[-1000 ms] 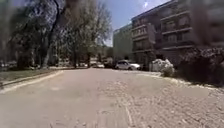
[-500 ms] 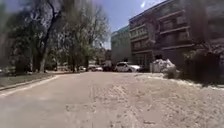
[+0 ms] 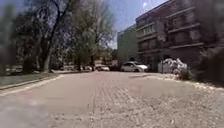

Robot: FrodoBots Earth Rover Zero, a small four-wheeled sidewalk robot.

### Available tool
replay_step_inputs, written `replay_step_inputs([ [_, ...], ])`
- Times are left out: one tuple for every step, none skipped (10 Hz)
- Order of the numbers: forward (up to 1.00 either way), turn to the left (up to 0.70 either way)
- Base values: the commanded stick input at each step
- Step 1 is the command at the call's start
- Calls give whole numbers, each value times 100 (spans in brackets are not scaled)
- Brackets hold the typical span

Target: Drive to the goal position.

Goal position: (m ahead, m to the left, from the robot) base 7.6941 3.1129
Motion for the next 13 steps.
replay_step_inputs([
  [100,0],
  [100,0],
  [100,0],
  [100,0],
  [100,0],
  [100,0],
  [100,0],
  [100,0],
  [100,0],
  [100,0],
  [100,0],
  [100,0],
  [100,0],
])
